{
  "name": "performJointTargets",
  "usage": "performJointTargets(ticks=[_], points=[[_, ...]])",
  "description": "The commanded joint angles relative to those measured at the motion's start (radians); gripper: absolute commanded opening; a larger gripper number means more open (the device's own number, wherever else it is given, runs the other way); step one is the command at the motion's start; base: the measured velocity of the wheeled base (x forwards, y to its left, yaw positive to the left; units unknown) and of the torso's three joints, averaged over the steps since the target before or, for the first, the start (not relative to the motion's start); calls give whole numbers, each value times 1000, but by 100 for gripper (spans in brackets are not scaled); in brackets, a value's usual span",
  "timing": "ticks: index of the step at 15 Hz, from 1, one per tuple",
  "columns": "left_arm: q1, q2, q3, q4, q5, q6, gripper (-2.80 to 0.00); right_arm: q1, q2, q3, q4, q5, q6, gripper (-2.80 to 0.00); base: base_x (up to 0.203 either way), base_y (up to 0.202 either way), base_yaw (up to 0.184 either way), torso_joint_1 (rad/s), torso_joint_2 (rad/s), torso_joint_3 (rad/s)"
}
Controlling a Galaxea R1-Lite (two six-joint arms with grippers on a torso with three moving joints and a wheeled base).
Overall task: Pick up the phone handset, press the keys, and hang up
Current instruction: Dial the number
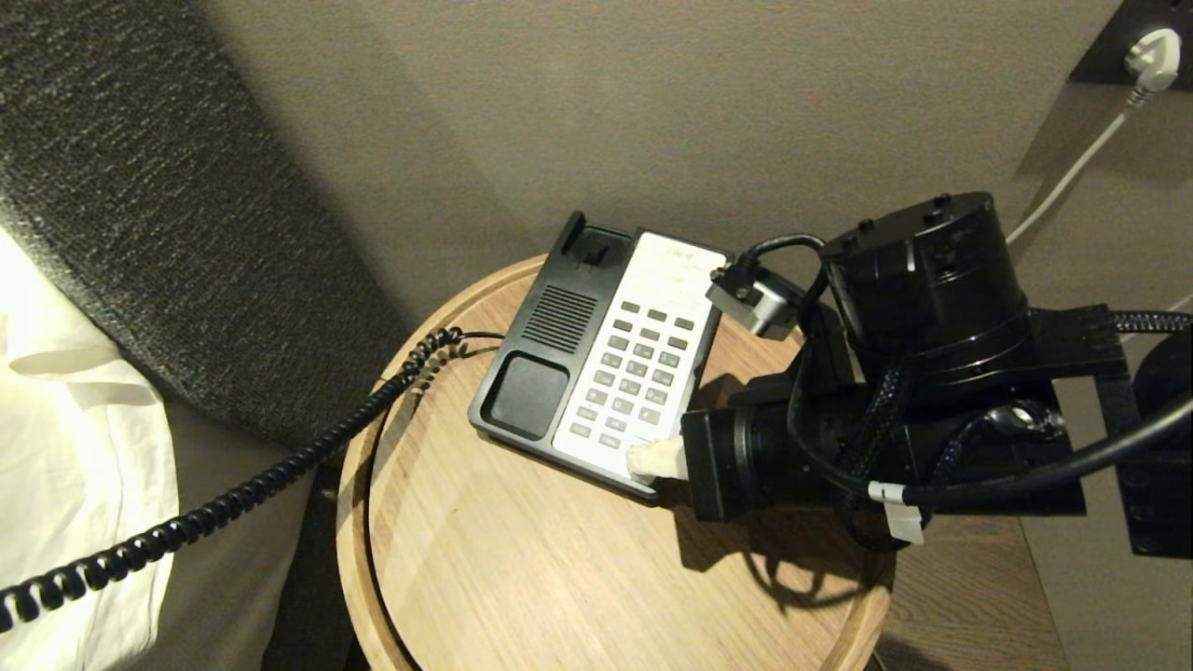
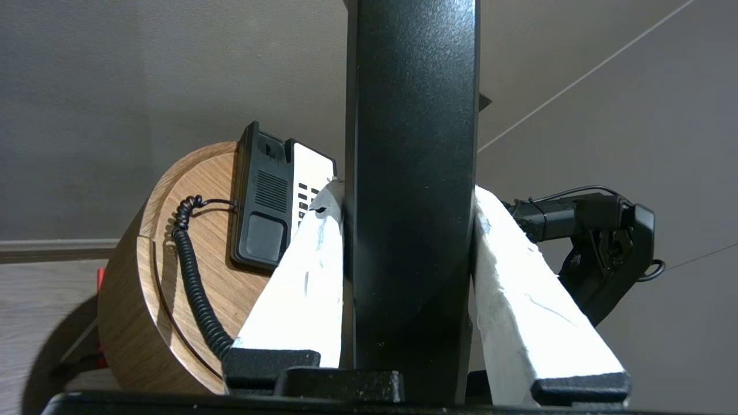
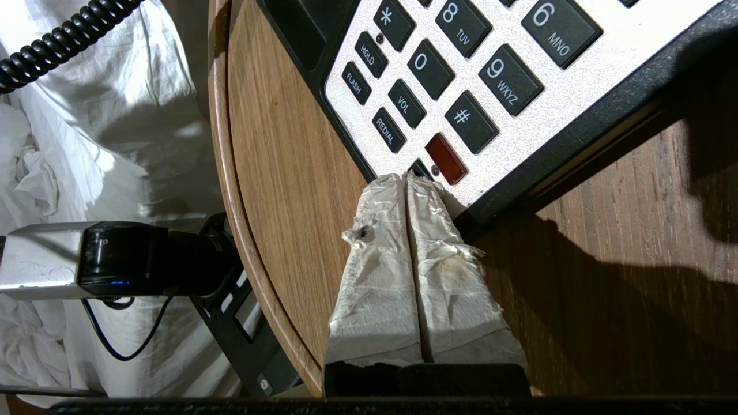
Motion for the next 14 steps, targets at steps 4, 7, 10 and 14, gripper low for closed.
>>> performJointTargets(ticks=[4,7,10,14], points=[[0,-4,12,5,-1,-3,-280,2,-60,-7,16,3,8,-280,0,0,0,0,0,0],[0,0,28,8,-2,-3,-280,3,-100,-6,48,3,8,-280,0,0,0,0,0,0],[0,17,35,11,-5,1,-280,2,-103,-17,50,1,6,-280,0,0,0,0,0,0],[0,39,22,2,-41,0,-280,18,-81,-16,48,-1,4,-280,0,0,0,0,0,0]])
